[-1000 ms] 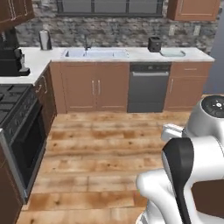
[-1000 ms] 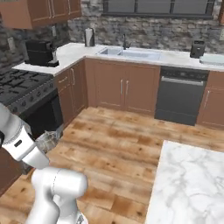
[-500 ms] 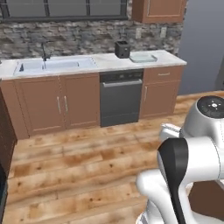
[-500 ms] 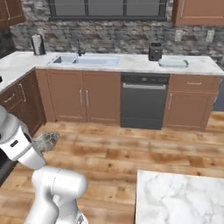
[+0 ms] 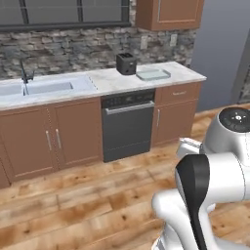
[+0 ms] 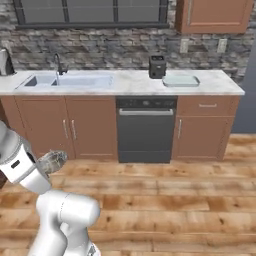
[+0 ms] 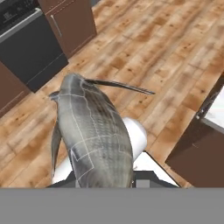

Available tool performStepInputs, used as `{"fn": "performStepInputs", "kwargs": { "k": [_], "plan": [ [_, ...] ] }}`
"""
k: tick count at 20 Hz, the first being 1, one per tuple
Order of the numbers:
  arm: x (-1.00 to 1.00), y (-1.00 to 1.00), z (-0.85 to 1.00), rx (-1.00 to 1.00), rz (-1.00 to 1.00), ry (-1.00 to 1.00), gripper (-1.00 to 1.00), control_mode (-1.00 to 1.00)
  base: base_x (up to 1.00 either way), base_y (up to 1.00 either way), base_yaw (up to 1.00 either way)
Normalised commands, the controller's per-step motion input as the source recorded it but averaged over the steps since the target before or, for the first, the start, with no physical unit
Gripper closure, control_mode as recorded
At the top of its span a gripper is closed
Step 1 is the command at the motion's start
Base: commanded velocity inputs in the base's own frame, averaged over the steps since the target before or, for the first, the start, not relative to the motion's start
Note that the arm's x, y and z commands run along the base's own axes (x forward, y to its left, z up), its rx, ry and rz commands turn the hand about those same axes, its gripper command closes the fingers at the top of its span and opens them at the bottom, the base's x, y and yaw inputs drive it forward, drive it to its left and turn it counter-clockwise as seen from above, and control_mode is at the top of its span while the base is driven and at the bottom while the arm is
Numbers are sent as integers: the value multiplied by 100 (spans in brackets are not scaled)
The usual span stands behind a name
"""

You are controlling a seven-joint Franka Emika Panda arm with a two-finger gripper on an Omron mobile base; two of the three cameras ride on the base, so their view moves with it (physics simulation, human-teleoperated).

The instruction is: Take the fish out of the fridge, briefly rinse it in the sink, and place it on the tray next to the sink.

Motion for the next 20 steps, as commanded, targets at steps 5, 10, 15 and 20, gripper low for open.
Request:
{"fn": "performStepInputs", "kwargs": {
  "k": [5, 10, 15, 20],
  "plan": [
    [0, 0, 0, 0, 0, 0, 100, 100, 100, 0, -22],
    [0, 0, 0, 0, 0, 0, 100, 100, 100, 0, -15],
    [0, 0, 0, 0, 0, 0, 100, 100, 100, 3, 1],
    [0, 0, 0, 0, 0, 0, 100, 100, 100, 6, 29]
  ]
}}
